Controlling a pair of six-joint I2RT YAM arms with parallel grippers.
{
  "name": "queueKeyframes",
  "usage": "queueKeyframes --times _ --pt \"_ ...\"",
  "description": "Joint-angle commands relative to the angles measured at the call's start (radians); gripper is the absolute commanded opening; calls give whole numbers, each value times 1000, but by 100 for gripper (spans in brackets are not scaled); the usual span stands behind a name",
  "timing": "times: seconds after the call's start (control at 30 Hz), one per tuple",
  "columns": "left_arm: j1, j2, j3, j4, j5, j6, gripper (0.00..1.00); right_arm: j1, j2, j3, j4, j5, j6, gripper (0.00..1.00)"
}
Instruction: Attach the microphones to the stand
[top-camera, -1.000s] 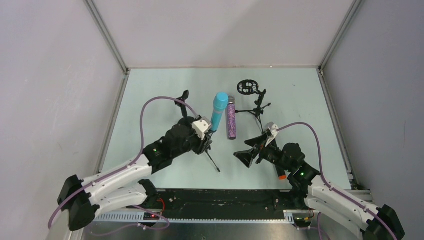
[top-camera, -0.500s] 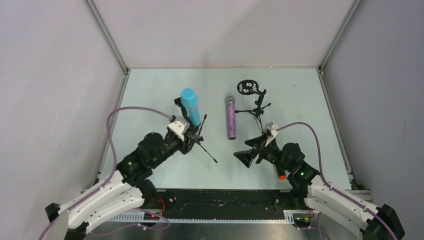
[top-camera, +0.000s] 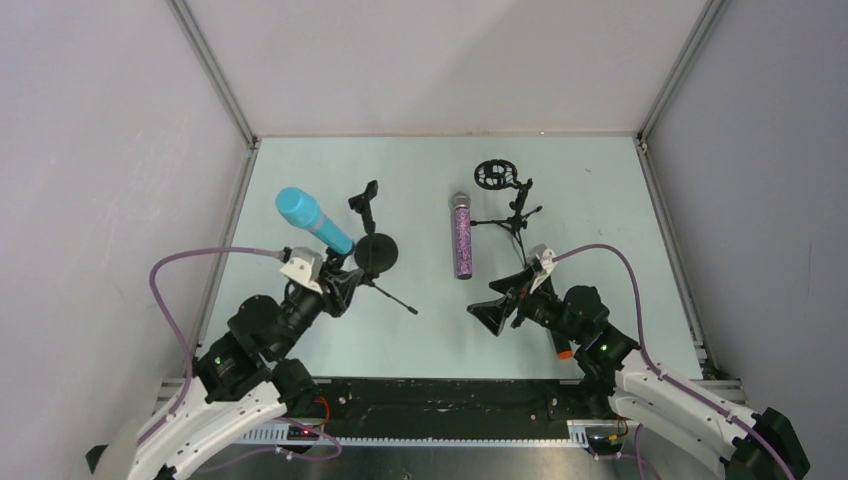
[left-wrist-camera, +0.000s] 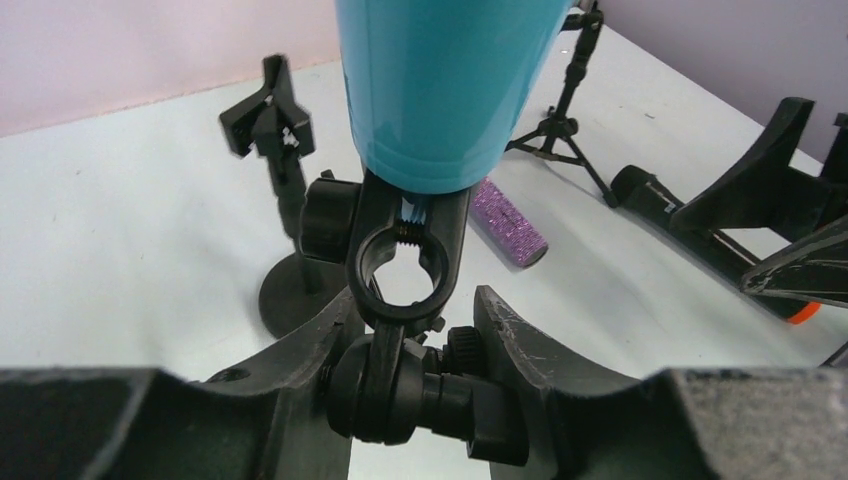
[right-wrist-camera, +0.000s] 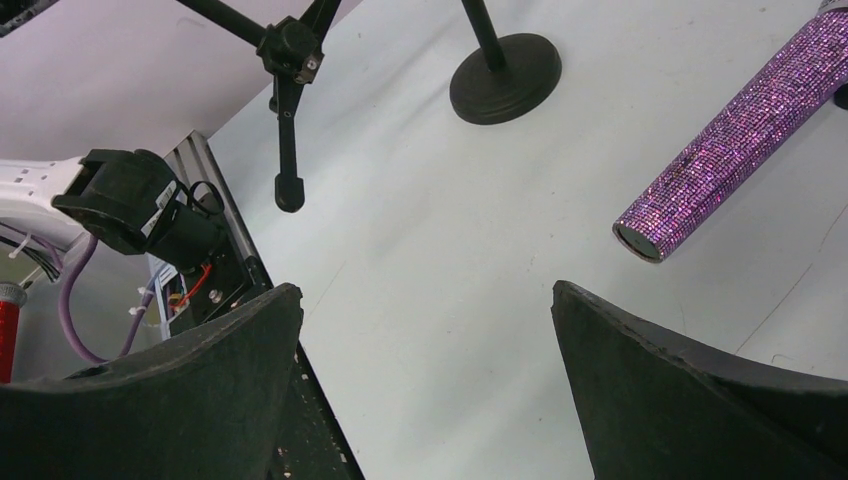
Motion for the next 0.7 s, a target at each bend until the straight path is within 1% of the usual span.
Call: queueKeyframes --times 0.0,0.17,0.3,0.47,0.67 --pt "5 -87 -9 -22 -108 -58 0 5 7 13 45 8 4 99" --pt "6 -179 -38 -72 -209 -86 0 6 27 11 66 -1 12 100" --pt "5 -208 -44 -110 -296 -115 0 6 39 11 69 -2 15 99" --pt "6 -195 -58 -114 -419 -150 0 7 41 3 78 0 22 99" --pt "5 -125 -92 -89 -554 -187 0 6 43 -13 92 -8 32 100"
